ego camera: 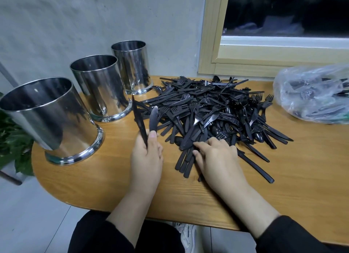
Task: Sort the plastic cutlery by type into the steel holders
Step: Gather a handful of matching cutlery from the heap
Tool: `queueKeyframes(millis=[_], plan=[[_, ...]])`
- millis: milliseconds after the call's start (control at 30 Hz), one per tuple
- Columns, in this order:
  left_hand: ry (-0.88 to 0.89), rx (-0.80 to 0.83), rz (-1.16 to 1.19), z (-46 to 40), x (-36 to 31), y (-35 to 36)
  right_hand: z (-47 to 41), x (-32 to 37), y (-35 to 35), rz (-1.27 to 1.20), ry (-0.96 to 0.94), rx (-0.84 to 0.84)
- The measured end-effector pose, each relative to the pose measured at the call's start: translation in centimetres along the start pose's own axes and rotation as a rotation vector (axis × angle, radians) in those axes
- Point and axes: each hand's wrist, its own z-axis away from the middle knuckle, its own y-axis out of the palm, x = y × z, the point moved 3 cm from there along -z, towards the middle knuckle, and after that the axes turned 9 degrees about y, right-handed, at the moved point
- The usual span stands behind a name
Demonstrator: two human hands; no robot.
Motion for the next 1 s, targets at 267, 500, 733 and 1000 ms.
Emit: queueKeyframes(millis=[267,500,733,1000], plan=[[-0.068,0.122,-0.13,-0.1,1.1,-0.1,-0.6,-0.7,0.9,-0.179,0.115,-0.009],[-0.04,0.156,-0.218,0.1,0.6,0.4,-0.3,-1.0,0.2,-0.396,0.177,-0.057],[-0.047,0.212,-0.163,0.4,0.1,2.1,0.1,-1.6,-0.9,-0.68,0.167,-0.122],[-0.174,0.283,0.005,1.1,-0.8,5.3,0.5,-1.1,-0.6,-0.764,0.032,-0.053]])
